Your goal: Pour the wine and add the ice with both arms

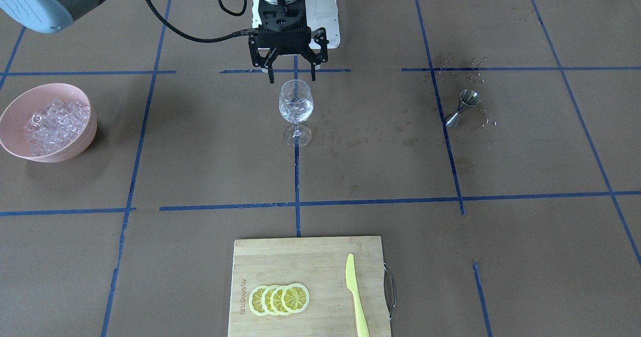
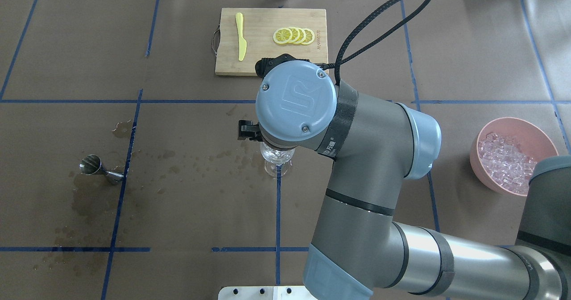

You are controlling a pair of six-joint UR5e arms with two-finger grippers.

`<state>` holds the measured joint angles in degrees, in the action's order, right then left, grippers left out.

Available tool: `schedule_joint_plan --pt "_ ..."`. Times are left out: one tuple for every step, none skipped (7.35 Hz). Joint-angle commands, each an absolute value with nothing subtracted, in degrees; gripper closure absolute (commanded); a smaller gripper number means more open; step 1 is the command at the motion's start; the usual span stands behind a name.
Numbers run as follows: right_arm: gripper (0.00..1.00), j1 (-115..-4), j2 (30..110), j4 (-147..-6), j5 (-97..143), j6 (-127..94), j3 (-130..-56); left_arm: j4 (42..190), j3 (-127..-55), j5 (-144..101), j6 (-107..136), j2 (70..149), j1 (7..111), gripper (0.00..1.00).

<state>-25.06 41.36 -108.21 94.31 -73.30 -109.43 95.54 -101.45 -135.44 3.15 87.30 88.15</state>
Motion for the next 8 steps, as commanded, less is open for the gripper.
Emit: schedule_joint_plan --pt "0.00 -27.0 41.8 -108.3 96.3 -72.2 -109.8 95.5 -101.3 -135.4 3.2 87.3 88.2 0.00" --pt "0.00 -30.6 42.4 -108.4 101.2 -70.8 -109.9 95.5 -100.8 -135.4 3.1 87.3 88.2 0.00" --pt "0.00 -34.2 43.8 -108.5 104.7 -68.1 -110.0 95.5 -100.7 -135.4 3.1 87.2 88.2 0.00" --pt "0.00 -37.6 46.6 -109.2 106.7 -63.2 -110.9 95.6 -100.7 -135.4 3.1 87.1 88.2 0.00" --pt "0.00 -41.7 49.9 -109.2 109.6 -56.0 -111.5 95.6 -100.8 -135.4 3.1 87.2 88.2 0.00" --pt "0.00 -47.1 54.4 -108.6 113.5 -49.1 -112.0 95.6 -100.8 -135.4 3.1 87.2 88.2 0.00" --pt "0.00 -51.4 59.1 -108.2 116.7 -40.6 -112.1 95.6 -101.3 -135.5 3.1 87.2 88.2 0.00" --pt "0.00 -54.6 63.8 -107.7 117.0 -32.8 -112.4 95.6 -101.5 -135.8 3.2 87.2 88.2 0.00"
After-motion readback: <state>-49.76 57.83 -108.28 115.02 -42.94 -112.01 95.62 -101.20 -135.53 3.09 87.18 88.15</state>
